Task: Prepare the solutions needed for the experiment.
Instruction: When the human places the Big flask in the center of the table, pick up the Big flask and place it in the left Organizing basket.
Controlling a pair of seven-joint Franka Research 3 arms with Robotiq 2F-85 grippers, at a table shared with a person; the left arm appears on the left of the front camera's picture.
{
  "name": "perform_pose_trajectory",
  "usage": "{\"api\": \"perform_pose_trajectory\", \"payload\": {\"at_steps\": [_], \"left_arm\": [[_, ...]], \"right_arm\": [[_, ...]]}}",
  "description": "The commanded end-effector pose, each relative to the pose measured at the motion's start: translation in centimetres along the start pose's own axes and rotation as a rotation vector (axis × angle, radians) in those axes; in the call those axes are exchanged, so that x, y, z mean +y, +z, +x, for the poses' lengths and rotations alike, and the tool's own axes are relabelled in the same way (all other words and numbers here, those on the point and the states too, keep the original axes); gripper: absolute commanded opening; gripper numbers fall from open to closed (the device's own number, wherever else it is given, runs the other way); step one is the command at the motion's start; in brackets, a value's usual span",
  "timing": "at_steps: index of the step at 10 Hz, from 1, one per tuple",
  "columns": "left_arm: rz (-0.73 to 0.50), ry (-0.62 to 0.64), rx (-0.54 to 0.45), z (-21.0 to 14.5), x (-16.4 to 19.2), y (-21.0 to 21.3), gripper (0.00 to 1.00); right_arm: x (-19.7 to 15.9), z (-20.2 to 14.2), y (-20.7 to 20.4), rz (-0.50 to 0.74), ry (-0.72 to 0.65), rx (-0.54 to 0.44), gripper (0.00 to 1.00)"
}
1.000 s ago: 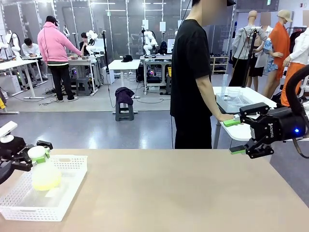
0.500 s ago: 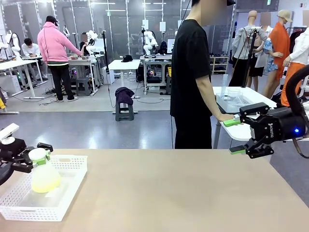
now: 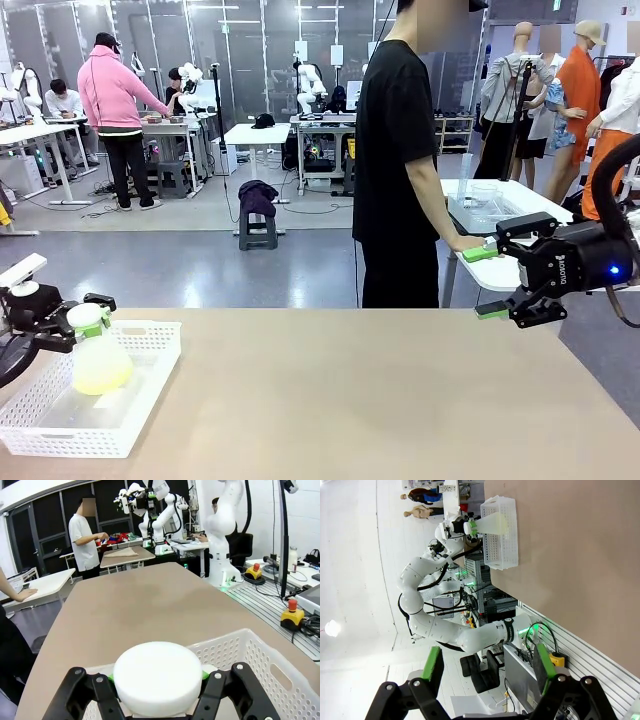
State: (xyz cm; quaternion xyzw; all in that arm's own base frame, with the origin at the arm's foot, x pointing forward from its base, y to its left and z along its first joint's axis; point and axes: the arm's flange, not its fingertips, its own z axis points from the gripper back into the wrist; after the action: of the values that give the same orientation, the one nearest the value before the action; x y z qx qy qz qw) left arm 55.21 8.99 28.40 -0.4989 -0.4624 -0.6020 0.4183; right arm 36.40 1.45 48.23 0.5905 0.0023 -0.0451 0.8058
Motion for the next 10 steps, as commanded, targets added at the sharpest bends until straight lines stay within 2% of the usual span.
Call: {"api": "perform_pose_trajectory", "payload": {"at_steps": [1,2,3,4,5,6,7,10], "left_arm": [[-0.009,-0.013,0.005,-0.4,0.3,0.3,0.21],[-0.008,-0.002,0.002,-0.3,0.1,0.2,0.21],[-0.016,0.014,-0.002,-0.1,0.0,0.2,0.29],[-0.034,0.007,0.002,-0.2,0.1,0.2,0.41],[-0.035,0.006,0.005,-0.1,0.1,0.3,0.48],[-0.029,0.004,0.012,0.0,0.0,0.4,0.61],[-0.031,0.007,0.015,0.1,0.0,0.7,0.68],[-0.040,0.024,0.037,0.3,-0.4,2.0,1.00]], "right_arm": [[0.1,0.1,-0.1,0.016,0.010,-0.004,0.90],[0.1,0.1,-0.1,0.016,0.010,-0.004,0.90],[0.1,0.1,-0.1,0.016,0.010,-0.004,0.90],[0.1,0.1,-0.1,0.016,0.010,-0.004,0.90],[0.1,0.1,-0.1,0.016,0.010,-0.004,0.90],[0.1,0.1,-0.1,0.016,0.010,-0.004,0.90],[0.1,0.1,-0.1,0.016,0.010,-0.004,0.90],[0.1,0.1,-0.1,0.016,0.010,-0.004,0.90]]}}
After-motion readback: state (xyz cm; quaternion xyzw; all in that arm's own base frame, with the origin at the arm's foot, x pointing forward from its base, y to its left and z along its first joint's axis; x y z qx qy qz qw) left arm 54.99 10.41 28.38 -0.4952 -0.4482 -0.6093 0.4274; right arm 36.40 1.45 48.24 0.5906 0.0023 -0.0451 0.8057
